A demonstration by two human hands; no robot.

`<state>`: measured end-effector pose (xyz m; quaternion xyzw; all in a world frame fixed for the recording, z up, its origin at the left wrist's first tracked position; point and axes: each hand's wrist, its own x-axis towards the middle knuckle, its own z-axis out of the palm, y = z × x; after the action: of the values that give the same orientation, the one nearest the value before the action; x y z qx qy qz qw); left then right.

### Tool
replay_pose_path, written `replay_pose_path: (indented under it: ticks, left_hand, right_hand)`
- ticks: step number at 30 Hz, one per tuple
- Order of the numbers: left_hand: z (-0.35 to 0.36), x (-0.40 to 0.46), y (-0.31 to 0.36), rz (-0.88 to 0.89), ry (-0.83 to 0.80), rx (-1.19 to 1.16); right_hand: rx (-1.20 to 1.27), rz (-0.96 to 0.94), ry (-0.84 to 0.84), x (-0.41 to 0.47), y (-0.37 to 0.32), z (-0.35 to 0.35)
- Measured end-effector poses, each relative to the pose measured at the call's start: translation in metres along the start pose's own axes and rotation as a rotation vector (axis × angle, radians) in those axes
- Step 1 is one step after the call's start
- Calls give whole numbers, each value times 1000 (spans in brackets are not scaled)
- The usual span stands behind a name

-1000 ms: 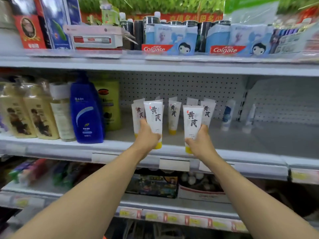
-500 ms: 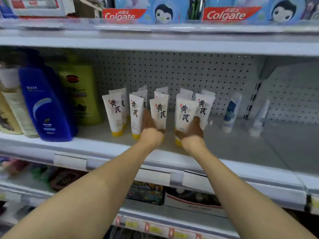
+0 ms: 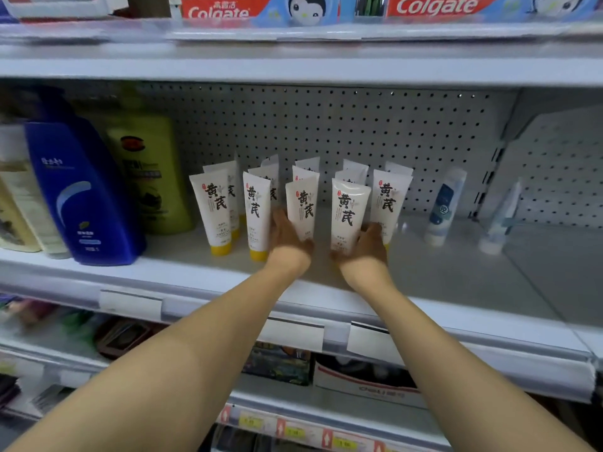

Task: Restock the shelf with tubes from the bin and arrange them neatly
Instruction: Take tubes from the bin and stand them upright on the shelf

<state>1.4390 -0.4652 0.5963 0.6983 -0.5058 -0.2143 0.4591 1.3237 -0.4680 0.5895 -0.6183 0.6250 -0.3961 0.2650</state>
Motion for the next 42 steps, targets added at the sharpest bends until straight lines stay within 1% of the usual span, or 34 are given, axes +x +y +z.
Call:
replay_pose_path:
  ticks: [3, 5, 8, 10, 14, 21, 25, 31, 35, 42]
  left_hand:
    - [-2, -4, 4, -15, -8, -24]
    - [-5, -7, 6, -35, -28, 15]
    - [-14, -19, 8, -71, -153, 193]
    - [-23, -30, 11, -63, -195, 167]
    - [-49, -50, 15, -66, -166, 45]
    - [-127, -81, -9, -45, -123, 60]
    - [-182, -102, -38, -117, -69, 179]
    - [-264, -142, -112, -219, -35, 332]
    - [-307, -172, -168, -337, -13, 363]
    - [-358, -222, -260, -539, -45, 347]
  right_hand:
    - [-125, 11, 0, -15, 3, -10]
    - [-196, -2, -39, -26, 4, -19]
    - [-353, -32, -157, -47, -2, -29]
    - [-426, -38, -199, -61, -5, -30]
    - [-499, -96, -246, -94, -18, -26]
    - [-538, -238, -313, -151, -52, 1]
    - [-530, -305, -383, -186, -72, 33]
    - [-566, -388, -528, -241, -99, 102]
    - [-582, -446, -612, -278, -107, 148]
    - [-615, -502, -767, -327, -105, 223]
